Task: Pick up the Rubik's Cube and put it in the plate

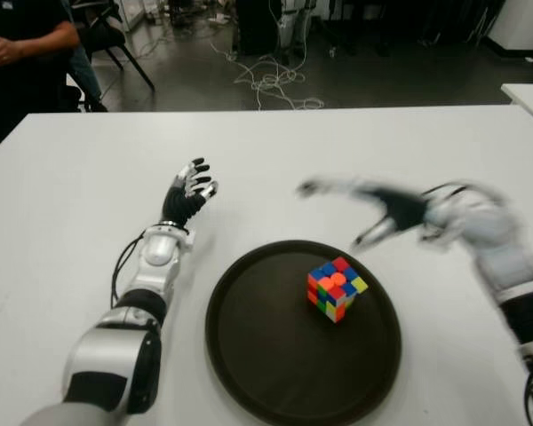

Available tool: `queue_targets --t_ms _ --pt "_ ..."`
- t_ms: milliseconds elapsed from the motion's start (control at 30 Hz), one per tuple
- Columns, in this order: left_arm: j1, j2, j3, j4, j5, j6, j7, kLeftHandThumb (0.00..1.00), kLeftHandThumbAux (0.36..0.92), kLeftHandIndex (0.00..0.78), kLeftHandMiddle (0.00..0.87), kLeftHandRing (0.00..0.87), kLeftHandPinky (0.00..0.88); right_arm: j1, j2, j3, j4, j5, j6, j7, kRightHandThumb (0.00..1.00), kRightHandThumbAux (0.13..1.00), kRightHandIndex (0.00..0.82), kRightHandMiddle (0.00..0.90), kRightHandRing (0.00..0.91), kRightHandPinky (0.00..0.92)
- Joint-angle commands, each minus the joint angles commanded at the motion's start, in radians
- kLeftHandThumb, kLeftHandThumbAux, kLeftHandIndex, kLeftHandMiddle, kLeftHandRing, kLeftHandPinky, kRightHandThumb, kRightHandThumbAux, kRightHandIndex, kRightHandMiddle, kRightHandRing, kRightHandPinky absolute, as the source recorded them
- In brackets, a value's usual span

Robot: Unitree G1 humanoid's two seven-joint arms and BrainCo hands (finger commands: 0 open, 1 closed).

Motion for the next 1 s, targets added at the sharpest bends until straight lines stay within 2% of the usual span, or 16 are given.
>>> queue_targets --t_ms 67,167,300,367,400,467,500,533,600,700,767,867,933,1000 --pt "-0.001 0.001 -0.002 0.001 0.002 0.002 -0.001 0.162 0.668 0.131 0.173 0.173 0.159 -0.025 0.064 -0.06 0.108 -0.011 -0.05 -0.112 0.0 0.341 0.0 0.0 0.0 0.0" --pt "-0.002 0.003 -0.003 0.003 0.004 0.002 -0.003 0.164 0.653 0.143 0.179 0.178 0.154 -0.066 0.131 -0.124 0.211 -0.032 -0.102 -0.253 0.009 0.39 0.008 0.017 0.0 0.0" --pt "-0.002 0.004 -0.005 0.003 0.004 -0.002 -0.004 0.167 0.651 0.151 0.187 0.181 0.15 -0.082 0.154 -0.183 0.331 -0.082 -0.174 -0.399 0.037 0.457 0.038 0.068 0.025 0.0" --pt "-0.004 0.004 -0.005 0.004 0.002 -0.001 -0.005 0.167 0.655 0.147 0.185 0.179 0.153 -0.114 0.144 -0.2 0.549 -0.128 -0.239 -0.492 0.061 0.501 0.07 0.117 0.074 0.036" --pt "-0.004 0.004 -0.005 0.003 0.001 0.0 -0.006 0.167 0.656 0.146 0.184 0.179 0.154 -0.105 0.146 -0.199 0.66 -0.155 -0.255 -0.554 0.066 0.51 0.077 0.126 0.084 0.044" --pt "-0.005 0.003 -0.005 0.003 0.0 0.001 -0.008 0.166 0.658 0.142 0.181 0.177 0.157 -0.092 0.15 -0.193 0.765 -0.182 -0.27 -0.616 0.081 0.553 0.111 0.171 0.138 0.106" --pt "-0.006 0.003 -0.006 0.003 0.001 0.001 -0.007 0.166 0.658 0.142 0.18 0.176 0.158 -0.076 0.175 -0.19 0.791 -0.185 -0.255 -0.646 0.083 0.558 0.115 0.177 0.145 0.115" --pt "-0.006 0.003 -0.007 0.003 0.002 0.002 -0.006 0.164 0.656 0.141 0.179 0.176 0.161 -0.061 0.205 -0.189 0.812 -0.18 -0.234 -0.669 0.088 0.575 0.134 0.197 0.171 0.146" --pt "-0.007 0.003 -0.008 0.004 0.003 0.004 -0.003 0.16 0.653 0.139 0.176 0.175 0.165 -0.048 0.238 -0.187 0.845 -0.176 -0.217 -0.699 0.093 0.599 0.163 0.224 0.211 0.197" --pt "-0.009 0.003 -0.008 0.005 0.002 0.01 -0.004 0.158 0.647 0.137 0.174 0.176 0.173 -0.06 0.259 -0.181 0.879 -0.182 -0.173 -0.739 0.094 0.623 0.18 0.239 0.24 0.238" --pt "-0.011 0.001 -0.005 0.007 -0.002 0.013 -0.008 0.161 0.646 0.138 0.177 0.183 0.186 -0.071 0.269 -0.155 0.842 -0.22 -0.113 -0.804 0.097 0.644 0.186 0.245 0.254 0.261" --pt "-0.012 -0.001 -0.004 0.007 -0.005 0.016 -0.01 0.165 0.647 0.141 0.18 0.194 0.199 -0.083 0.279 -0.135 0.803 -0.257 -0.079 -0.859 0.103 0.679 0.189 0.254 0.269 0.285" --pt "-0.012 -0.002 -0.002 0.007 -0.006 0.016 -0.012 0.166 0.647 0.141 0.181 0.196 0.202 -0.08 0.285 -0.125 0.766 -0.281 -0.063 -0.887 0.105 0.699 0.188 0.258 0.272 0.293" --pt "-0.011 -0.003 -0.001 0.006 -0.007 0.014 -0.014 0.168 0.648 0.14 0.184 0.198 0.203 -0.056 0.295 -0.11 0.701 -0.309 -0.052 -0.913 0.104 0.719 0.184 0.258 0.271 0.294"
